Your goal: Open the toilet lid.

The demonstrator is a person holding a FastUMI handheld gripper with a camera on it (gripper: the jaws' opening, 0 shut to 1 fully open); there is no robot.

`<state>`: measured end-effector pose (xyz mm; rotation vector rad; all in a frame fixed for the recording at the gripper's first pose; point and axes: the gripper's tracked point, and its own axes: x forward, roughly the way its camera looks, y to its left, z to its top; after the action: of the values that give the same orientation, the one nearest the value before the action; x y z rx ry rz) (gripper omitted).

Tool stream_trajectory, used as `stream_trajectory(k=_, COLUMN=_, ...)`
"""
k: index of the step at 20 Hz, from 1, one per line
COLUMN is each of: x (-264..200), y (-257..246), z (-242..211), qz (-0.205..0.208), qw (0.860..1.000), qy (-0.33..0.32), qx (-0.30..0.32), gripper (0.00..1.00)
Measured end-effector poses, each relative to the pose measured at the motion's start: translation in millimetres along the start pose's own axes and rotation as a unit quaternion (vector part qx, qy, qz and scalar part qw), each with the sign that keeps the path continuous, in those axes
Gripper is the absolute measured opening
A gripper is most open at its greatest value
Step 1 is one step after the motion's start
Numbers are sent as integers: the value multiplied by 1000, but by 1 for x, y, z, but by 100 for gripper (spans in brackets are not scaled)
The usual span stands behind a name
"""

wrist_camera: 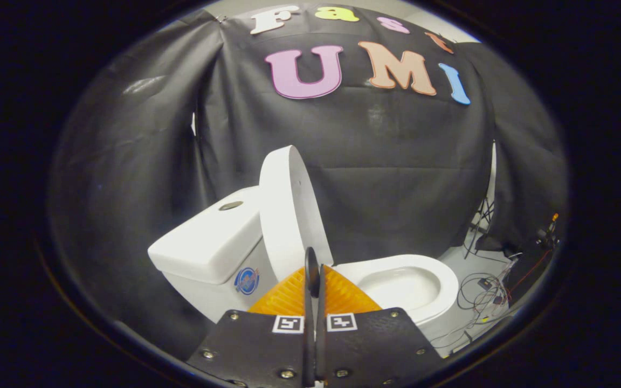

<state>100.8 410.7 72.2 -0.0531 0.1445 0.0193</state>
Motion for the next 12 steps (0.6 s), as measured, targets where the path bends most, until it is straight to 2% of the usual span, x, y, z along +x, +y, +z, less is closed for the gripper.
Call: stream_trajectory(k=12, x=-2, y=21, z=-6, qz=19, qw=999, qy=12, qx=-36, gripper=2)
